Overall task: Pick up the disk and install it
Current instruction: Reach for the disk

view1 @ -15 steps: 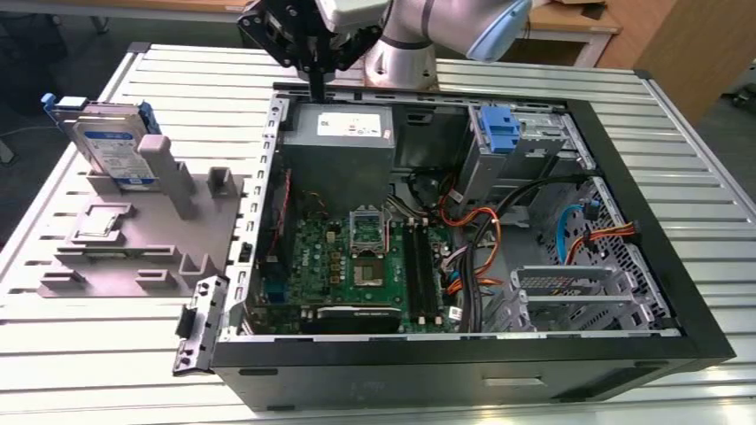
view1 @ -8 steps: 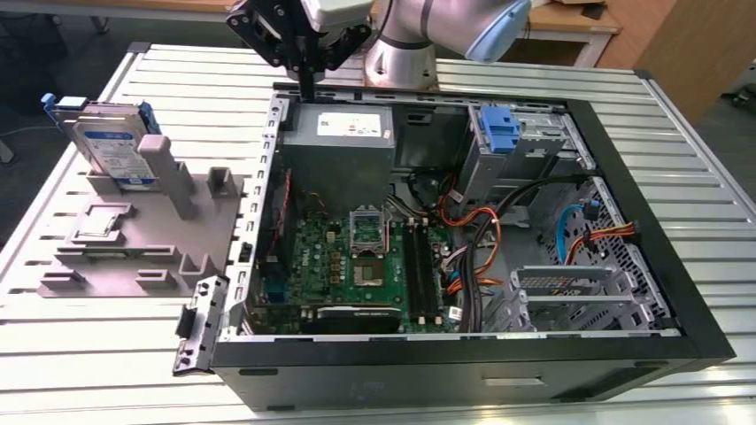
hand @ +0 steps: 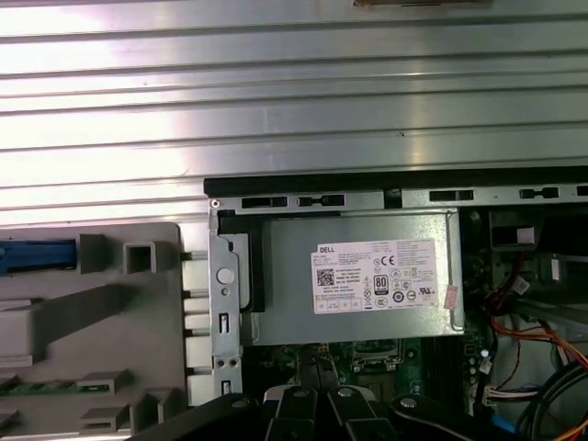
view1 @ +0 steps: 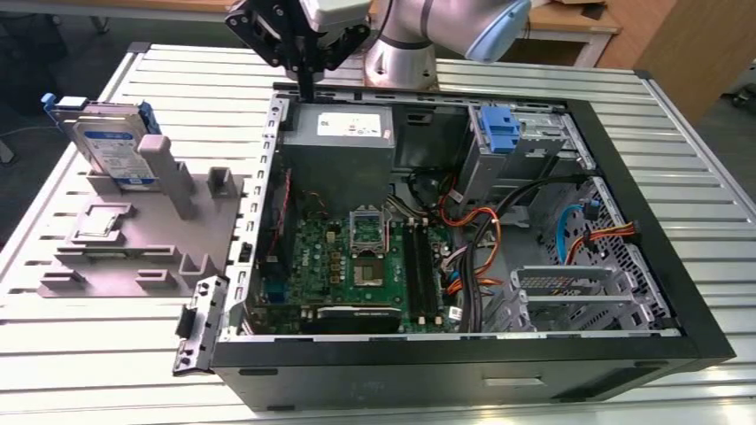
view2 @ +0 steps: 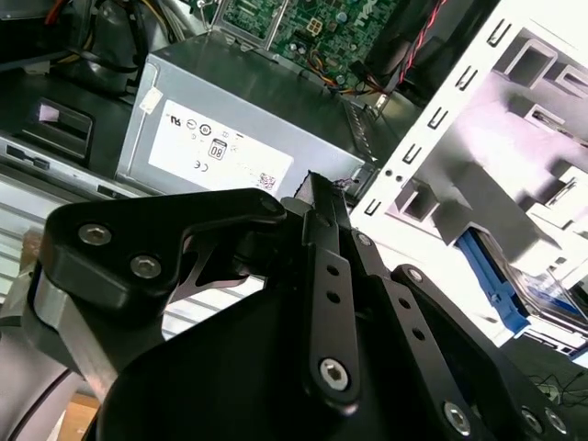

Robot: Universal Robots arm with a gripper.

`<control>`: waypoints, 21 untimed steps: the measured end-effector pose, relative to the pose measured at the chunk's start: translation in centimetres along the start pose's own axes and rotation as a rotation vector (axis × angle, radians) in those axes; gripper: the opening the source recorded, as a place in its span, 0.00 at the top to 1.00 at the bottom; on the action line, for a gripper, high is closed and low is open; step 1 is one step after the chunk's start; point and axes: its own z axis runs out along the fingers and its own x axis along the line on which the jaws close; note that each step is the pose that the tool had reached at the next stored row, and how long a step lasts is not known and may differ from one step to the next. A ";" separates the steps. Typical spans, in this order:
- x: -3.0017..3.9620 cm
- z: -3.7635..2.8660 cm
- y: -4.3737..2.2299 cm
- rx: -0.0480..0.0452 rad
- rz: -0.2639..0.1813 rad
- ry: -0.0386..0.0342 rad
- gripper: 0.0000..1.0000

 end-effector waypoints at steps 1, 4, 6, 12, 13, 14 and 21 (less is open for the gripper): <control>0.10 0.00 -0.01 0.0000 0.000 0.0000 0.90; 0.54 -0.01 -0.04 -0.0001 0.000 0.0000 0.90; 0.82 -0.01 -0.06 0.0000 0.000 0.0000 0.90; 1.28 0.00 -0.09 -0.0001 0.000 -0.0001 0.90; 1.34 0.00 -0.10 -0.0001 0.000 -0.0001 0.90; 1.40 0.00 -0.10 0.0000 0.000 0.0000 0.90; 1.90 0.01 -0.14 0.0000 0.000 0.0000 0.90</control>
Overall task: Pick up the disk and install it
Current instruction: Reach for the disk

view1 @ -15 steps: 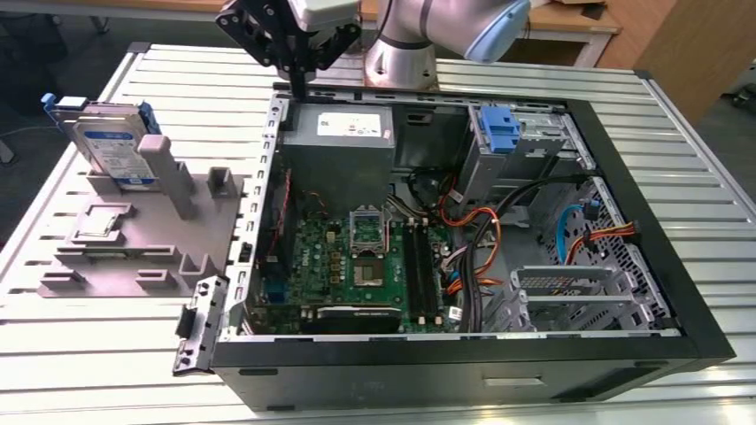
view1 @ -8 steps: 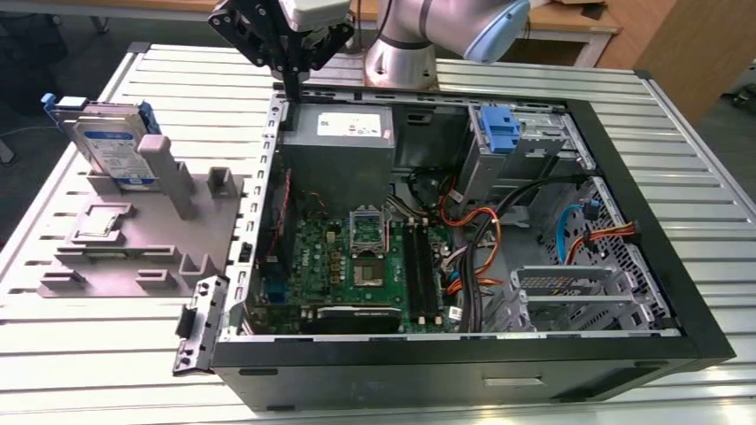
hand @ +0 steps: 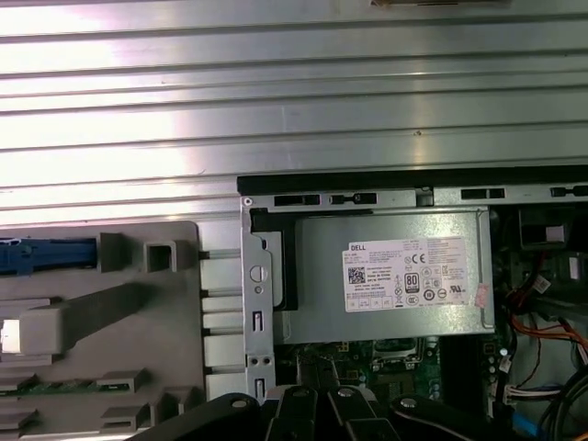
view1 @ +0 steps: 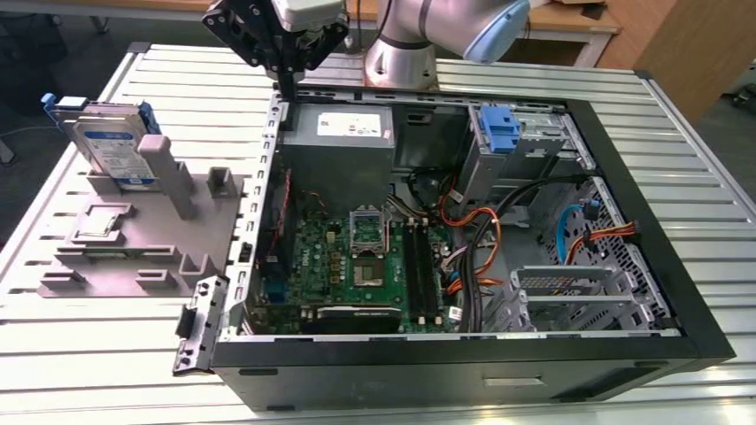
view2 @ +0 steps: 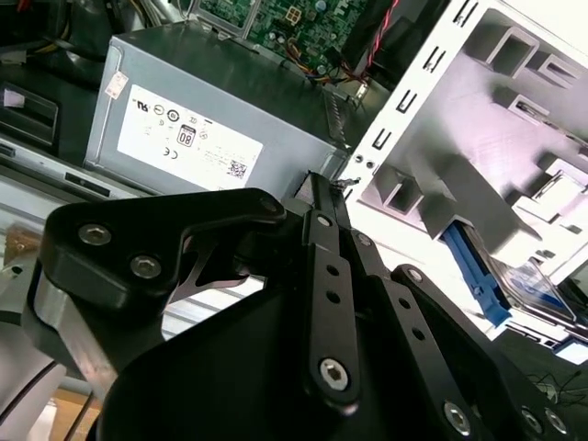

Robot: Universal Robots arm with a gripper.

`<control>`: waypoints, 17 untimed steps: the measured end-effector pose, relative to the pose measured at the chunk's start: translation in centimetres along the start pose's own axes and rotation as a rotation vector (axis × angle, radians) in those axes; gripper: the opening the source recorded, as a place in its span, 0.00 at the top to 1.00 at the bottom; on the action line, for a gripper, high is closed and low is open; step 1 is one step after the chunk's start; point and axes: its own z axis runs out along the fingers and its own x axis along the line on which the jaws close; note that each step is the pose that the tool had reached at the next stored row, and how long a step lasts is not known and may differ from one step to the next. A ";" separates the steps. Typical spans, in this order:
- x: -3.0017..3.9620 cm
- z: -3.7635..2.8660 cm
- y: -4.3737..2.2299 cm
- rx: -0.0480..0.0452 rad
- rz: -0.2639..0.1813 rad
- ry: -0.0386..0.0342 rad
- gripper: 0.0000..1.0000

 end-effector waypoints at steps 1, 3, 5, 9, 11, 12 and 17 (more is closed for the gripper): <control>0.07 0.00 -0.01 0.0000 0.000 0.0000 0.90; 0.23 0.01 -0.02 0.0000 0.000 0.0000 0.90; 0.39 0.01 -0.03 0.0000 0.000 0.0000 0.90; 0.71 0.02 -0.05 -0.0001 0.000 -0.0001 0.90; 0.86 0.03 -0.07 0.0000 0.000 0.0000 0.90; 0.93 0.04 -0.07 0.0000 0.000 -0.0001 0.90; 1.28 0.06 -0.10 0.0000 0.000 0.0000 0.90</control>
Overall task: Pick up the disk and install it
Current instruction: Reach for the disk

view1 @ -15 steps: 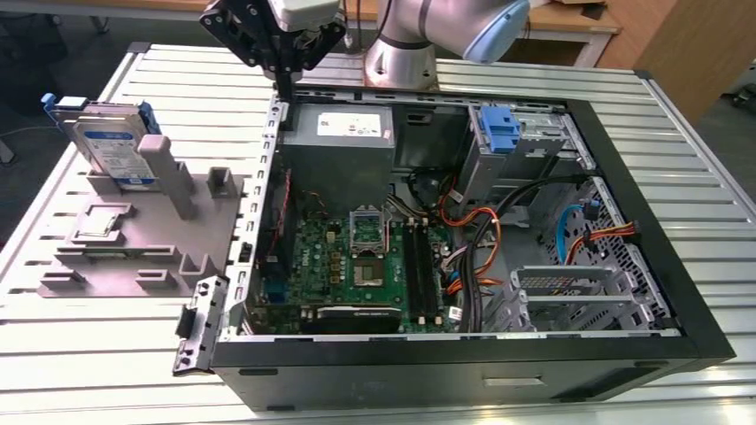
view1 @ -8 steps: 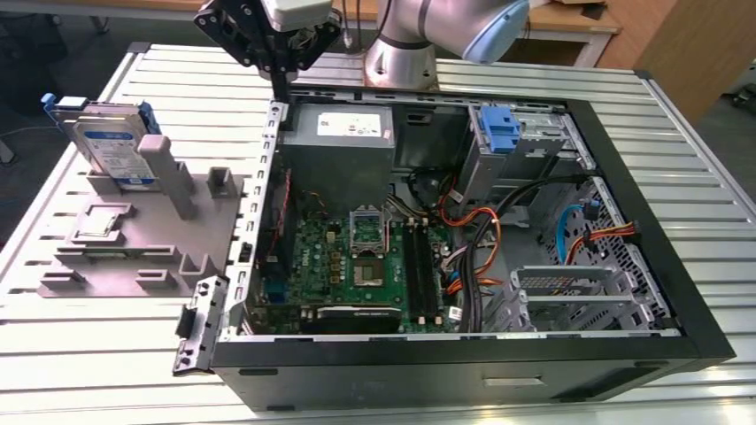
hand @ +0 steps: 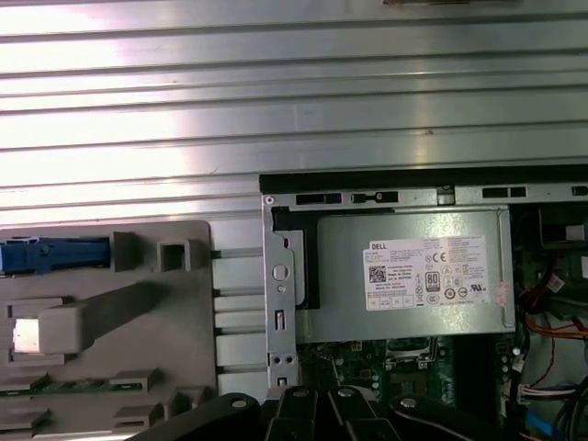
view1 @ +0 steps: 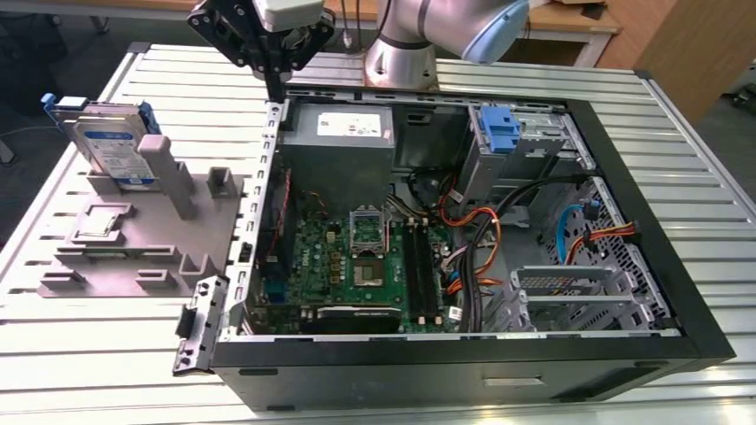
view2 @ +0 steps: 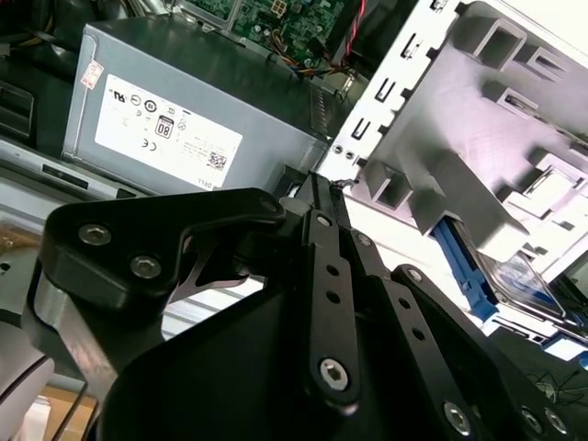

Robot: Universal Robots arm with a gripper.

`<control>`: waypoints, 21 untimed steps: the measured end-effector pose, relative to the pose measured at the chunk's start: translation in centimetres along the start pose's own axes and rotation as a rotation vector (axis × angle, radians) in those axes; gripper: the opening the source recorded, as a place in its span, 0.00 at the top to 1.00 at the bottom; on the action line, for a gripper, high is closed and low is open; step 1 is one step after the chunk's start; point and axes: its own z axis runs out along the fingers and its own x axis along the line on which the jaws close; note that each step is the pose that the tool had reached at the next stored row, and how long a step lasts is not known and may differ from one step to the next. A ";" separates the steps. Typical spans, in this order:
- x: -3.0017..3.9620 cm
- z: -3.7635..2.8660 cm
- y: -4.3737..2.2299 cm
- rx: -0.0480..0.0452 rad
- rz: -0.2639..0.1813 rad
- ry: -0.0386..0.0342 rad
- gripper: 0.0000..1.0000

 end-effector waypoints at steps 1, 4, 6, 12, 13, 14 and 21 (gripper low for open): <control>0.09 0.00 -0.01 0.0001 0.000 0.0000 0.90; 0.35 0.02 -0.03 0.0000 0.000 0.0000 0.90; 0.56 0.04 -0.04 -0.0001 0.000 -0.0001 0.90; 0.97 0.05 -0.08 0.0000 0.000 0.0000 0.90; 1.04 0.06 -0.08 0.0000 0.000 -0.0001 0.90; 1.10 0.06 -0.09 0.0000 0.000 0.0000 0.90; 1.54 0.08 -0.12 -0.0001 0.000 -0.0001 0.90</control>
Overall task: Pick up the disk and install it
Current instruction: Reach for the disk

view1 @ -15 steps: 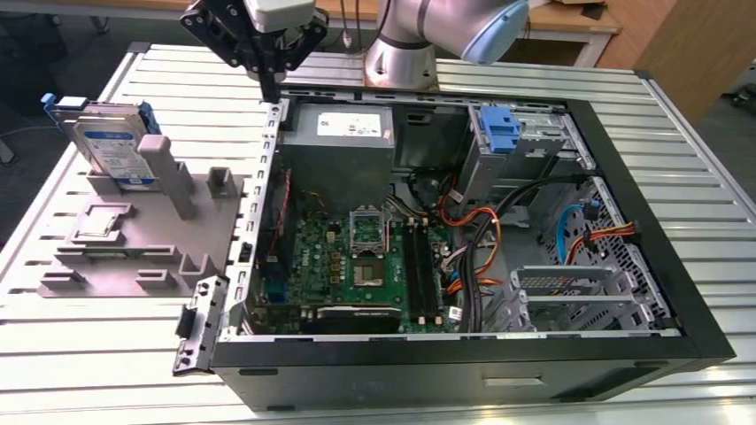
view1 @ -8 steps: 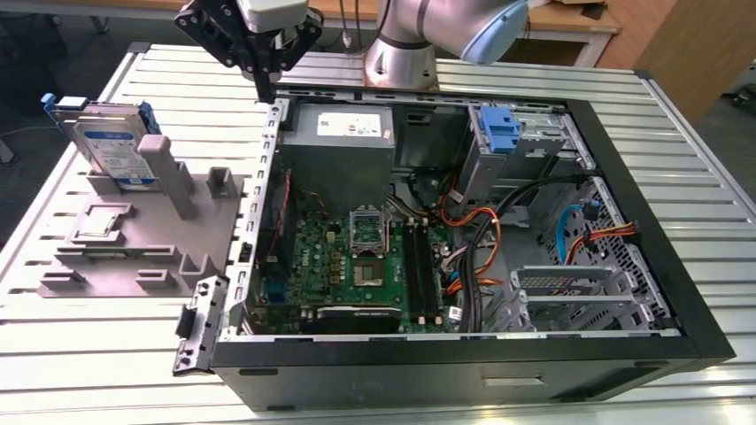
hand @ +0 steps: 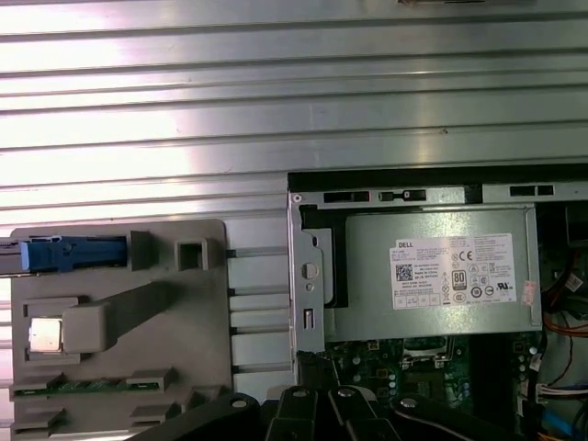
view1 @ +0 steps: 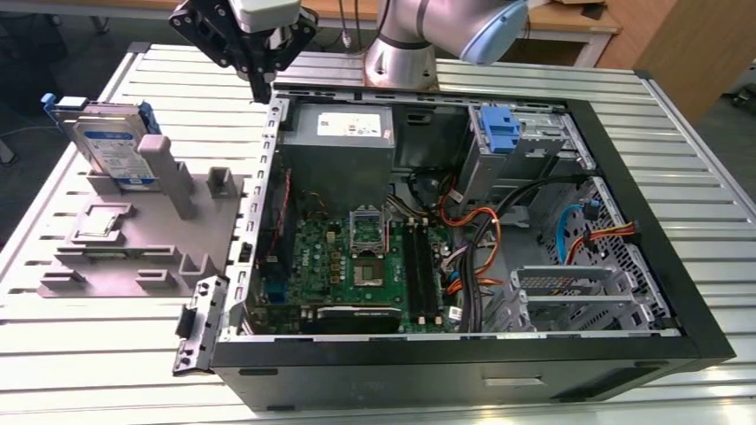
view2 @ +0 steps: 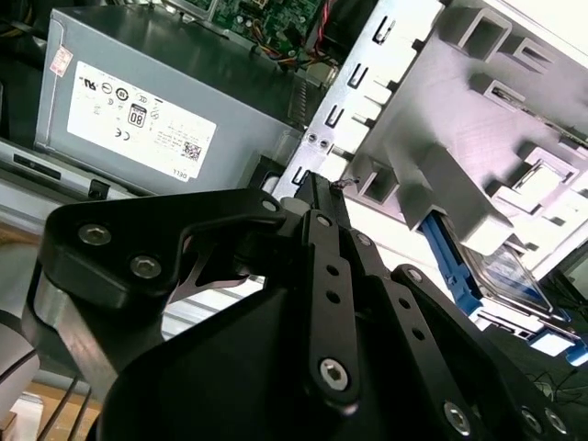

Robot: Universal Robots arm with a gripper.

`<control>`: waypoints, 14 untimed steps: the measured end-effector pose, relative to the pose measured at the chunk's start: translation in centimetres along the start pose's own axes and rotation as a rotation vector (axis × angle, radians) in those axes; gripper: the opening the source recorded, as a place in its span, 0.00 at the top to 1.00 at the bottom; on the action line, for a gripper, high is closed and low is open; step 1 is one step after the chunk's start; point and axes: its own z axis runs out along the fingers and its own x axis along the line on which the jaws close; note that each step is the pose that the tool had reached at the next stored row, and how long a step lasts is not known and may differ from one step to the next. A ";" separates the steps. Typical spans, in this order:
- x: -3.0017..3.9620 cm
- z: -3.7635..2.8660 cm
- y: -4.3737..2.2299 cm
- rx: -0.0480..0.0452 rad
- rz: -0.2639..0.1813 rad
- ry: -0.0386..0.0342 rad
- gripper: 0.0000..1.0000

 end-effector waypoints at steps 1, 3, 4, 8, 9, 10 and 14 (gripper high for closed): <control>0.05 0.00 0.00 0.0000 0.000 0.0000 0.90; 0.17 0.01 -0.01 0.0001 0.000 0.0001 0.90; 0.23 0.01 -0.02 0.0001 0.000 0.0001 0.90; 0.50 0.01 -0.04 0.0001 0.000 0.0001 0.90; 0.56 0.01 -0.04 0.0001 0.000 0.0001 0.90; 0.62 0.02 -0.05 0.0000 0.000 0.0000 0.90; 0.87 0.02 -0.07 0.0001 0.000 0.0000 0.90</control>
